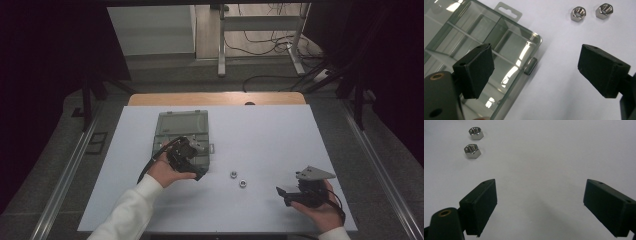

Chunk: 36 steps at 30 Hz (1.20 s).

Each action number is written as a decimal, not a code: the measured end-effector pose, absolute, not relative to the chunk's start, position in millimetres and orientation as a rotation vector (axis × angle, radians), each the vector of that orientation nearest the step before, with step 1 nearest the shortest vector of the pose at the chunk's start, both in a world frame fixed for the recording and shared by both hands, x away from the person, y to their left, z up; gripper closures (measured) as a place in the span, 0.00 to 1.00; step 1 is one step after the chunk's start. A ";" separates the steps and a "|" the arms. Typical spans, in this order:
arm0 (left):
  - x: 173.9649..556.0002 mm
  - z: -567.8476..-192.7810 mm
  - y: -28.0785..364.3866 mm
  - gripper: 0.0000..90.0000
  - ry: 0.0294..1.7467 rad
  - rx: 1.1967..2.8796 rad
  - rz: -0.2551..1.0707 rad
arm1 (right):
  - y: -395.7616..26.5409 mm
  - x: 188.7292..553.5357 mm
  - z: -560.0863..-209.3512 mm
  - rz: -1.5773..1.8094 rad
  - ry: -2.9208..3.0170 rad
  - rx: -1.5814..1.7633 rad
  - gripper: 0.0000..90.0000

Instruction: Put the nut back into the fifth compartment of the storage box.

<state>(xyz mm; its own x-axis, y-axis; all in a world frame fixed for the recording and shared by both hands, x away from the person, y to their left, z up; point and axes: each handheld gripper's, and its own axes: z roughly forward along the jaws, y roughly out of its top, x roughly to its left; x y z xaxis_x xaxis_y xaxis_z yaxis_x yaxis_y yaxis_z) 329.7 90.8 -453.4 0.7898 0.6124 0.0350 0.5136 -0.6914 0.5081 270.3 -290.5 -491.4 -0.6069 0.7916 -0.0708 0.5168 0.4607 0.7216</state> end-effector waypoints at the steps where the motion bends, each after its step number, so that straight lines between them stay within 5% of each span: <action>1: 329.7 -453.6 89.4 0.15 0.838 2.499 0.276 | -290.5 270.2 -491.4 0.945 2.316 1.099 0.13; 36: 337.1 -469.8 37.2 0.15 0.770 2.573 0.251 | -290.5 270.3 -492.5 0.940 2.322 1.097 0.13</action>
